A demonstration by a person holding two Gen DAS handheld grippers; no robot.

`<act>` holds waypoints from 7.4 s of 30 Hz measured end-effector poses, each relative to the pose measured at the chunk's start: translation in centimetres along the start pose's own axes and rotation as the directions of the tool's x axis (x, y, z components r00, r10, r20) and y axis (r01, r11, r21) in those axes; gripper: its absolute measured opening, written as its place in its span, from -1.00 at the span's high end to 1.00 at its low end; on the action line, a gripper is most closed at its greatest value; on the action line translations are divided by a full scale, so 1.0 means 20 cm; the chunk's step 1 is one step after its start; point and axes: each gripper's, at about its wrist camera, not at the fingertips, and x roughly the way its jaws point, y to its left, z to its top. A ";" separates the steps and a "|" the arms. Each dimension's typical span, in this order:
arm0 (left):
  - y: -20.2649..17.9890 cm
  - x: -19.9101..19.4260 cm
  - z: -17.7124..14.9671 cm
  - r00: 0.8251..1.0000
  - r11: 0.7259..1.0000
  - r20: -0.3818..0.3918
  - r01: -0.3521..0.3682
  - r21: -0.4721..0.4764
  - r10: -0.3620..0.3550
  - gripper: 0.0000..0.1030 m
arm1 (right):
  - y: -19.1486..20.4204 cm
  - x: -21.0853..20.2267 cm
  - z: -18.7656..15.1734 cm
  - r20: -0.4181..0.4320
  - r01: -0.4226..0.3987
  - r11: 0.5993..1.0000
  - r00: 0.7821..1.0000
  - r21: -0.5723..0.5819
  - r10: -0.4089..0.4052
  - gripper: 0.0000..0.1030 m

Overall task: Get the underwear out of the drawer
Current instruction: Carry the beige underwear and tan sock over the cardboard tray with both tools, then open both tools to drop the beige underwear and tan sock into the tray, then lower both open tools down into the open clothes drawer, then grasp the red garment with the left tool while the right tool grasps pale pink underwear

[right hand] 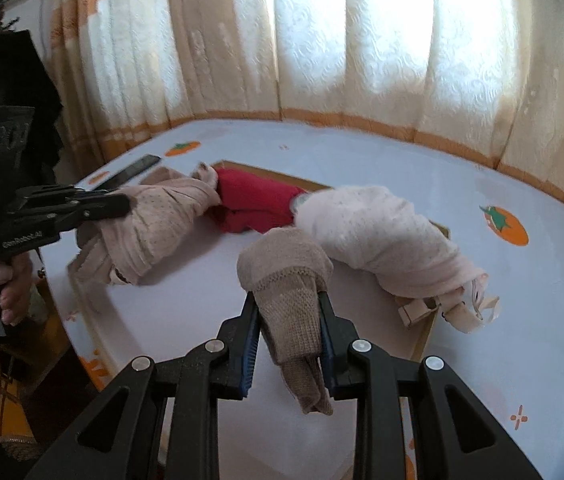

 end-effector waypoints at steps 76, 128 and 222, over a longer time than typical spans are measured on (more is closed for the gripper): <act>-0.38 -0.39 -0.39 1.000 0.994 -0.010 0.012 0.110 -0.011 -0.22 | 0.37 -0.62 -0.25 0.061 0.012 0.990 0.998 -0.140 -0.003 -0.20; -0.34 -0.30 -0.92 0.962 1.000 -0.273 0.020 0.011 -0.017 -0.66 | 0.53 -0.33 -0.99 -0.213 -0.067 0.979 0.977 -0.195 0.025 -0.30; -0.42 0.17 -1.07 0.706 0.992 -0.706 0.116 0.044 -0.051 -0.82 | 0.37 0.17 -0.88 -0.428 -0.171 0.955 0.902 -0.241 0.053 0.70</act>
